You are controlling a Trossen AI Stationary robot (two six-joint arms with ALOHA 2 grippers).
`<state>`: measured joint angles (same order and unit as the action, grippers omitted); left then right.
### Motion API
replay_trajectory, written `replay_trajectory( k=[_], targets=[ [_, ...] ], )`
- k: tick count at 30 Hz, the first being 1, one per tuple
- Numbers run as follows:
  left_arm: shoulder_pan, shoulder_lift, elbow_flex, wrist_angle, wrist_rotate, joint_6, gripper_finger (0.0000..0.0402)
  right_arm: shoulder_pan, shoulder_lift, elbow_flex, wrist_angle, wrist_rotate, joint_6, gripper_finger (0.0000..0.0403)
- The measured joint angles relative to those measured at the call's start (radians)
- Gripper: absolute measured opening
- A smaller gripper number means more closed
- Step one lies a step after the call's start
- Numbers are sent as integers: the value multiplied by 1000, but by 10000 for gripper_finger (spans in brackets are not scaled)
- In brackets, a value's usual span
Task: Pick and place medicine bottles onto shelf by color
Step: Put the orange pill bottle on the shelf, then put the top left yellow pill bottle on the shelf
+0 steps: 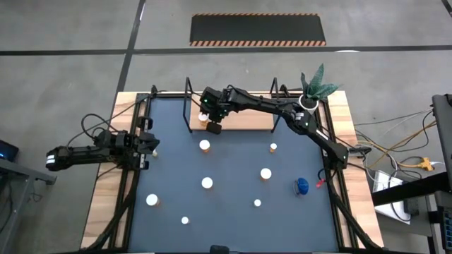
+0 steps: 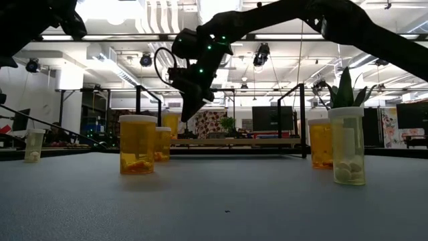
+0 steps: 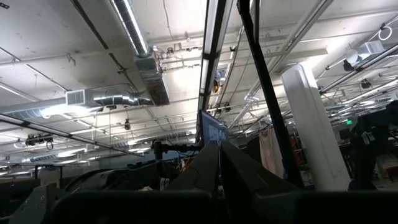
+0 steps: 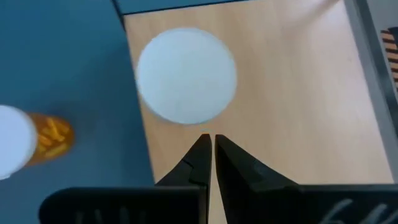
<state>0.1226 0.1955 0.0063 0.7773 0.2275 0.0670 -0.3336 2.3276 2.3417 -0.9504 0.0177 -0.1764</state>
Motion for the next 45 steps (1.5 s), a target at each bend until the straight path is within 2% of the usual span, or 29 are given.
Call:
replay_trajectory(
  k=[5,17,25,33,39,45],
  targets=[
    [0,-1,0,0,0,0,0,2,0,0,78,-76,17,13],
    [0,-2,0,1,0,0,0,9,0,-5,84,-77,34,13],
    [0,-2,0,1,0,-2,0,39,-98,-6,-60,-63,9,13],
    [0,0,0,20,0,-7,0,178,-210,-29,-201,-59,1,13],
    [0,0,0,26,0,-10,0,297,-360,-199,-156,-58,43,13],
    [0,0,0,27,0,-62,0,412,-588,-532,76,-10,124,13]
  ],
)
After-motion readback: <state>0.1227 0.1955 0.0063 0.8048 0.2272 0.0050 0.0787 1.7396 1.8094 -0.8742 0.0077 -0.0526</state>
